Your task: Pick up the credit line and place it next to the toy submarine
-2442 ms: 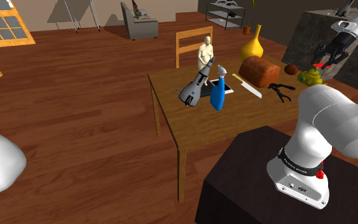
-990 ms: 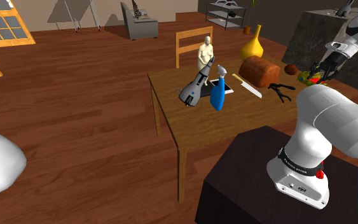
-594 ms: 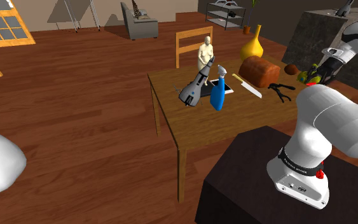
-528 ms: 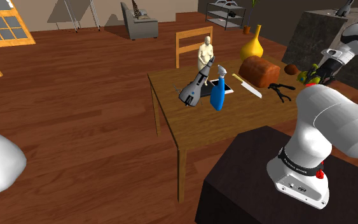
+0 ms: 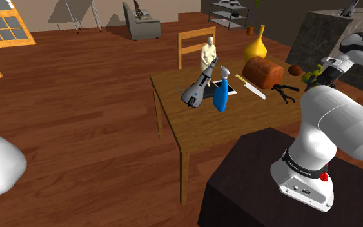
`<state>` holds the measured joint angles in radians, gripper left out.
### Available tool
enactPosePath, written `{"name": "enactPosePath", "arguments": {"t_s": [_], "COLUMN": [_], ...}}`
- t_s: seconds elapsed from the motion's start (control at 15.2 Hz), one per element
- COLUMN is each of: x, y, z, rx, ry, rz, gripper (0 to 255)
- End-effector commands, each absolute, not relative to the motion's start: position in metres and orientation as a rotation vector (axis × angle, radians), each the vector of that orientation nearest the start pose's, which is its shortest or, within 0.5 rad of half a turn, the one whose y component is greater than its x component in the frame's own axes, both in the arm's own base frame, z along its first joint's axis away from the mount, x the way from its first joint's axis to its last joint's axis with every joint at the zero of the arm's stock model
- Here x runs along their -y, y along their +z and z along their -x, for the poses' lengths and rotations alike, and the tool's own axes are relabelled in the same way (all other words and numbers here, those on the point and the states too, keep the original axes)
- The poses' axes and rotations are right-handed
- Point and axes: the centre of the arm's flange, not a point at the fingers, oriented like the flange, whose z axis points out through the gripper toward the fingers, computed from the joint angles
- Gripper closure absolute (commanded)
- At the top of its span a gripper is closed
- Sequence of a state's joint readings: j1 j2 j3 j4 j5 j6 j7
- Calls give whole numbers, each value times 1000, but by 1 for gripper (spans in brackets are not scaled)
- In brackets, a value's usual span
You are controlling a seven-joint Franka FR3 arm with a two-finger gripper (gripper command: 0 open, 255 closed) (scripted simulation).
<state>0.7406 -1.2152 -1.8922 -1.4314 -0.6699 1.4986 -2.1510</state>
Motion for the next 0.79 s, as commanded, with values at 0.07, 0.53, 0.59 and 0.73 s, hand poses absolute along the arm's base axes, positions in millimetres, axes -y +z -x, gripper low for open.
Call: {"name": "enactPosePath", "arguments": {"t_s": [0.07, 0.53, 0.59, 0.73], "x": [656, 656, 656, 656], "y": [224, 213, 213, 213], "z": [-13, -13, -13, -13], "rx": [1357, 1357, 1357, 1357], "ry": [-718, -718, -718, -718], "rz": [2406, 2406, 2406, 2406], "gripper": [255, 255, 255, 0]}}
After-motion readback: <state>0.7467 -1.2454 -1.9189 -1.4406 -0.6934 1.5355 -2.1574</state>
